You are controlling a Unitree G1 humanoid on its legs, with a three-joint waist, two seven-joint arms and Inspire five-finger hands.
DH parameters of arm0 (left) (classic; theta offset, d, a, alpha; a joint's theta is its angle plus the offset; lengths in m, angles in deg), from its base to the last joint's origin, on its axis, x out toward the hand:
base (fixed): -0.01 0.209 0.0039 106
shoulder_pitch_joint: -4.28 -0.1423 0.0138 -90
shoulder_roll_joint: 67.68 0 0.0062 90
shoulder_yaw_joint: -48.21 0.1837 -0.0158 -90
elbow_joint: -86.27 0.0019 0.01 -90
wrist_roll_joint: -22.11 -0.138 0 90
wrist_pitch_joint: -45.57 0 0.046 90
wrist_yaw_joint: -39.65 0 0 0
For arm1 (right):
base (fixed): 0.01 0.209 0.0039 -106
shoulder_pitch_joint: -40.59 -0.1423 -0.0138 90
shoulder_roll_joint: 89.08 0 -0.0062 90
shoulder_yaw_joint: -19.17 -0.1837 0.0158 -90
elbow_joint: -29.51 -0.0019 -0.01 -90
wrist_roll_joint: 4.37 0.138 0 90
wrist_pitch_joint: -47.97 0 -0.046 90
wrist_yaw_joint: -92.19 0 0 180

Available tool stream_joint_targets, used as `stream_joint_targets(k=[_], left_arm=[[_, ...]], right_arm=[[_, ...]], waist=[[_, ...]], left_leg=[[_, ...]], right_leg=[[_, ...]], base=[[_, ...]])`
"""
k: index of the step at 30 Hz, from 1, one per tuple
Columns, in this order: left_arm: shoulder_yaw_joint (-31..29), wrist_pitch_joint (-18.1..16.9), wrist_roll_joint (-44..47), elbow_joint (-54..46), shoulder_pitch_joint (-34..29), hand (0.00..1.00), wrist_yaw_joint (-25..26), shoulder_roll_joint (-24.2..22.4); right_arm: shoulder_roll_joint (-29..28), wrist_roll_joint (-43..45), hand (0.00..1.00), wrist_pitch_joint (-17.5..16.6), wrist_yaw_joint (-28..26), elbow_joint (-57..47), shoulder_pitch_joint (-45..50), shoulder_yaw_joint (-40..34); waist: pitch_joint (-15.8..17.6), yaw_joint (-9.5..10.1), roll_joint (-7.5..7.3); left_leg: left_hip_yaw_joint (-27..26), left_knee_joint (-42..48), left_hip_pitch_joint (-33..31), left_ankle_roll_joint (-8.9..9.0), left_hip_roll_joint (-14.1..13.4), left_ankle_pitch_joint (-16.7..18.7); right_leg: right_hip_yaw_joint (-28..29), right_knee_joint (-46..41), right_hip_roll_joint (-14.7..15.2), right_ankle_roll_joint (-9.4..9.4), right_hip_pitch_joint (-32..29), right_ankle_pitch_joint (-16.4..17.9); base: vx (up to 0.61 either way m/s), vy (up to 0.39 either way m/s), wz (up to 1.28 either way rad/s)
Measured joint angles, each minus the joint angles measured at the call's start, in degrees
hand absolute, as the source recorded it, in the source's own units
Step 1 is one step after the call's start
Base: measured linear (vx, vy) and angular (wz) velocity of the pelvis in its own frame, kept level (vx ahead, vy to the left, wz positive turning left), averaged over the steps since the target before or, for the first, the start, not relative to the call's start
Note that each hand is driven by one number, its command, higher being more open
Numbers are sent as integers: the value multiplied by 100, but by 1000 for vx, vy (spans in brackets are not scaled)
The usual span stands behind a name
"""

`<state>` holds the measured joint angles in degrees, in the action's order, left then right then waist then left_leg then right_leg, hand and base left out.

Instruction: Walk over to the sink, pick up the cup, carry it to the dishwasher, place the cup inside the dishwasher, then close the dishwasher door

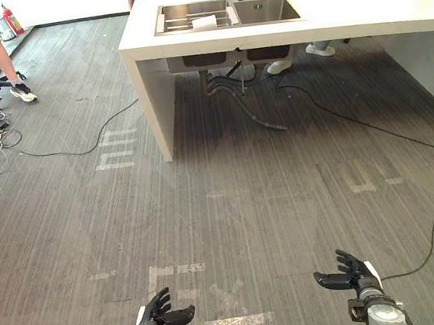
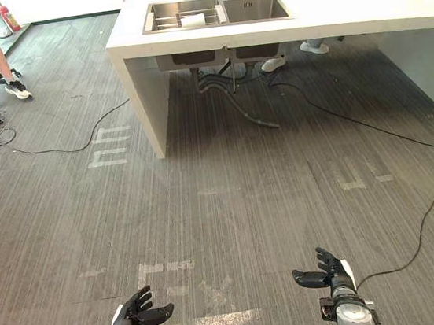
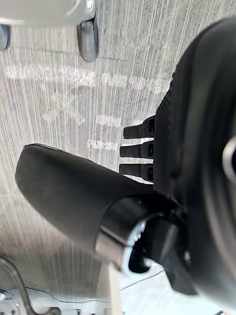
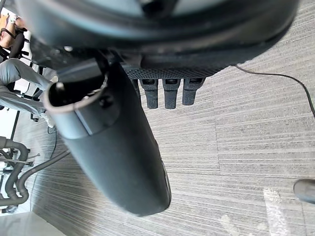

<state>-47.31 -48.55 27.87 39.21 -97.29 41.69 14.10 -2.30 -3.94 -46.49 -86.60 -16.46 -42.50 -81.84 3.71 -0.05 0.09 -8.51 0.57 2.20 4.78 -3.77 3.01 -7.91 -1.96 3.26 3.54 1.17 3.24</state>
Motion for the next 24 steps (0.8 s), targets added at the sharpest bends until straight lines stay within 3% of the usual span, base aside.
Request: stream_joint_targets(k=[2,20,22,24], left_arm=[[-80,0,15,-21,-30,90,-18,-8],[-85,1,104,-531,-135,90,-81,-175],[-85,1,104,-531,-152,90,-65,-175],[-83,1,104,-531,-190,90,-48,-183]], right_arm=[[1,6,90,0,-38,0,2,0],[3,66,90,3,-80,7,30,-223],[-10,66,90,4,-77,10,29,-213],[-29,67,90,7,-70,15,15,-210]], waist=[[32,-47,2],[87,-96,112],[95,-91,124],[115,-87,157]], left_leg=[[-10,-4,62,70,2,6],[-83,10,93,37,2,-11],[-108,7,89,17,2,-14],[-150,6,67,-158,-6,-2]], right_leg=[[-35,58,5,2,101,0],[-72,92,4,-12,169,-8],[-72,93,3,-16,163,-11],[-65,92,-13,-17,114,-12]], base=[[36,-4,3],[-24,-1,1],[-32,3,-1],[-19,5,-3]])
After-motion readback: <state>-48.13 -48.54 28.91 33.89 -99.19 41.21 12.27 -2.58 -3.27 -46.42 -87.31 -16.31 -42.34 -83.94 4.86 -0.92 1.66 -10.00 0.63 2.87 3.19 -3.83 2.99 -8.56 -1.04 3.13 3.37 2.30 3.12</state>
